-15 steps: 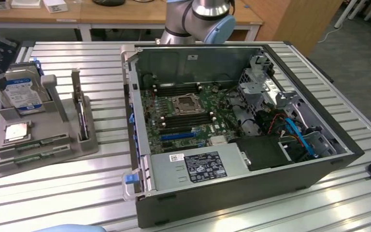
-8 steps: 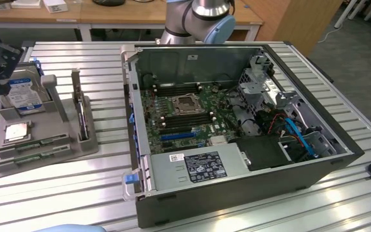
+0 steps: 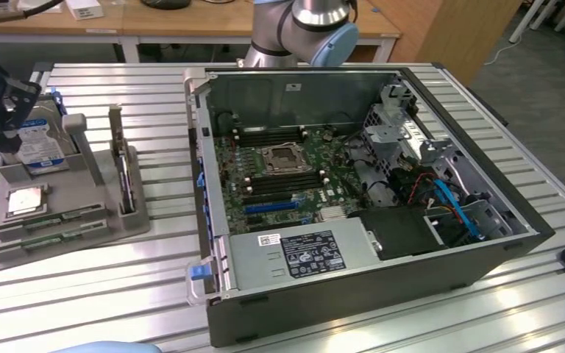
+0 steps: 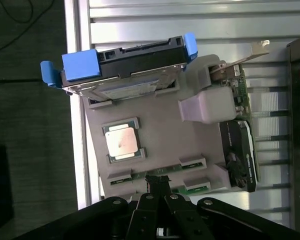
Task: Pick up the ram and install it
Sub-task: 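Pick up the ram and move it above insertion slot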
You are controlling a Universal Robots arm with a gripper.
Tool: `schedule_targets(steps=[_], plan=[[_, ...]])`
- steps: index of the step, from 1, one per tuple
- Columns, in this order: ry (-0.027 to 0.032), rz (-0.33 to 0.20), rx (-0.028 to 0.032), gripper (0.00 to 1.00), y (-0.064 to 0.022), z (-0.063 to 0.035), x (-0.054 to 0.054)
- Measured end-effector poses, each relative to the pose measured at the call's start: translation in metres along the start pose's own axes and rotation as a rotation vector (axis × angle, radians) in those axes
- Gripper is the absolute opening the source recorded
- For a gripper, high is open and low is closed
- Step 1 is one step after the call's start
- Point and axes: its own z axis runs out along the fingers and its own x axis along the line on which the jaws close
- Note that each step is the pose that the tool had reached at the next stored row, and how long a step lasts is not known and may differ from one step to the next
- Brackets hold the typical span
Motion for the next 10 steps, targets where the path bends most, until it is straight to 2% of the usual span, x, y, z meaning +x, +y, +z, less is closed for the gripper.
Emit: schedule_targets(steps=[10], plan=[[0.0000,0.000,0.0000,0.10,-0.0010,0.0182,0.000]])
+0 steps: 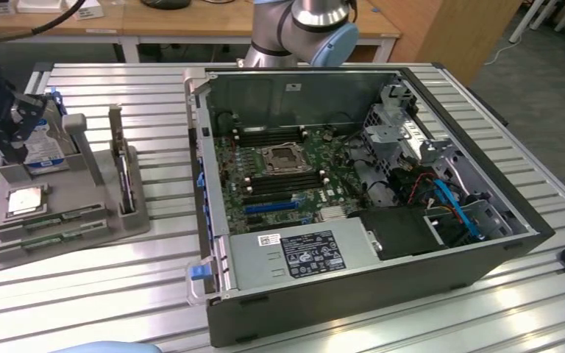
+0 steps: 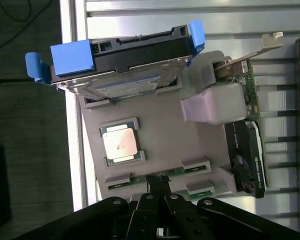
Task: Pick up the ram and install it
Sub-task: 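Pick up the ram and move it above insertion slot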
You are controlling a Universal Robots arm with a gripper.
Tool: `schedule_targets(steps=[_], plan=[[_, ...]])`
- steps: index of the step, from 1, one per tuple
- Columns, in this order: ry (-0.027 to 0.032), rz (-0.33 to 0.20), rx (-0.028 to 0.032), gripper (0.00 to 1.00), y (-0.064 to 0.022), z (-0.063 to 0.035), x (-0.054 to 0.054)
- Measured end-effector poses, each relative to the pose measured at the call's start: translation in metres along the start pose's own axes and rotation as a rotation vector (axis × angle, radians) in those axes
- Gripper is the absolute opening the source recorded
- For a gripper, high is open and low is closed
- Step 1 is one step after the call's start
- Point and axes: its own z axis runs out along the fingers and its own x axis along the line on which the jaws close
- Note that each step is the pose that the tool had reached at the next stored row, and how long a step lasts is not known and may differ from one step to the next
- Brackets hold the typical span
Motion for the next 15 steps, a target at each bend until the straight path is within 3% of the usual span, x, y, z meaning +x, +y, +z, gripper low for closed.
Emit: schedule_targets(steps=[7,15], plan=[[0.0001,0.000,0.0000,0.10,-0.0006,0.0125,0.000],[0.0017,0.000,0.0006,0.10,-0.0006,0.0126,0.000]])
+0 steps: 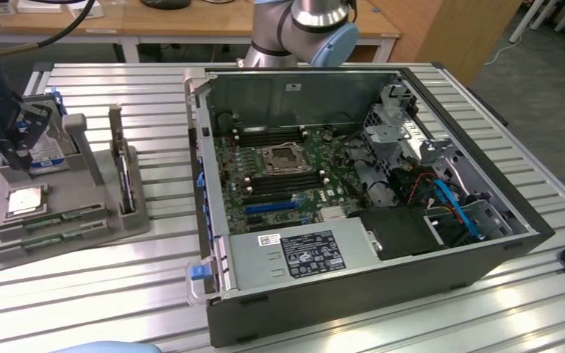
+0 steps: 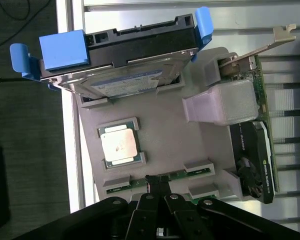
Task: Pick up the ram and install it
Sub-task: 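Pick up the ram and move it above insertion slot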
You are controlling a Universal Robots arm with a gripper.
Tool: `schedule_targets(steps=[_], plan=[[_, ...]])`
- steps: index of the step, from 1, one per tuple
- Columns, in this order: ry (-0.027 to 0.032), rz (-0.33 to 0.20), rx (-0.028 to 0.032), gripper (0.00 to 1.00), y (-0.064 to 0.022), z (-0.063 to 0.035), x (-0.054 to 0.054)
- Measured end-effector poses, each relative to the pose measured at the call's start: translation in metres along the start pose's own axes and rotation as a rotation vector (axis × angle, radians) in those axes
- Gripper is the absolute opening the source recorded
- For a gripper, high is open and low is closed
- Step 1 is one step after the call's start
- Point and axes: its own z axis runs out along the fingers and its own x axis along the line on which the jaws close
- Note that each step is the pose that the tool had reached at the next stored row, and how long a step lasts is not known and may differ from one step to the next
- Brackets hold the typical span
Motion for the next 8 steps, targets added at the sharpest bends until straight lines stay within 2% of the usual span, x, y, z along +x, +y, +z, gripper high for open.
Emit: schedule_targets(steps=[8], plan=[[0.0000,0.000,-0.0001,0.10,0.0000,0.0000,0.0000]])
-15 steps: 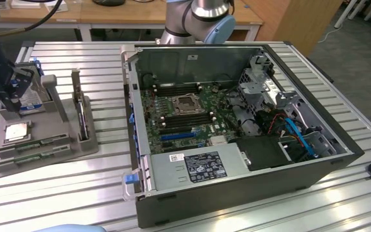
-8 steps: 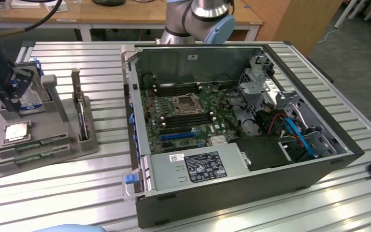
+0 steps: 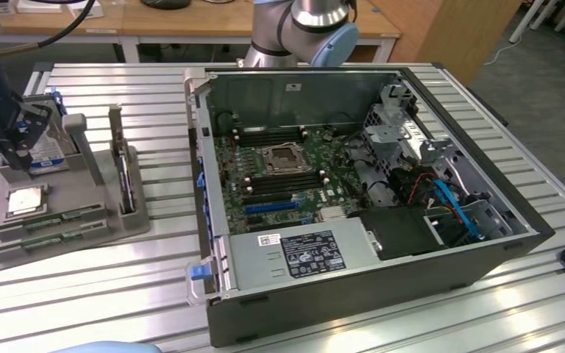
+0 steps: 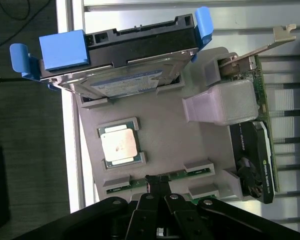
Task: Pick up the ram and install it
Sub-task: 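Pick up the ram and move it above insertion slot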
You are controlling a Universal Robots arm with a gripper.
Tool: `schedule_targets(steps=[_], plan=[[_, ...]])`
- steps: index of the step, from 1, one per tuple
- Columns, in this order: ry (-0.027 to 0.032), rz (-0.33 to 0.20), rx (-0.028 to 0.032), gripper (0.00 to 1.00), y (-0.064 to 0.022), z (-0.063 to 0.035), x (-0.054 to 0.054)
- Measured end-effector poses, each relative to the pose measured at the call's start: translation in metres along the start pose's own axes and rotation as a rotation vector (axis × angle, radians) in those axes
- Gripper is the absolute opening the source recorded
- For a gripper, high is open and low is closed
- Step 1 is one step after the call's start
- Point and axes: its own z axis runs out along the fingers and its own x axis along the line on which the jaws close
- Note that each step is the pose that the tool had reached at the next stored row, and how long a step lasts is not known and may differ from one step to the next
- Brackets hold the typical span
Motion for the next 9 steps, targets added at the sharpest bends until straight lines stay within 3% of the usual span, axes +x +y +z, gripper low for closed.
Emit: schedule_targets(steps=[3,7,9], plan=[[0.0000,0.000,0.0000,0.11,0.0000,0.0000,0.0000],[0.0000,0.000,0.0000,0.29,0.0000,0.0000,0.0000],[0.0000,0.000,0.0000,0.29,0.0000,0.0000,0.0000]])
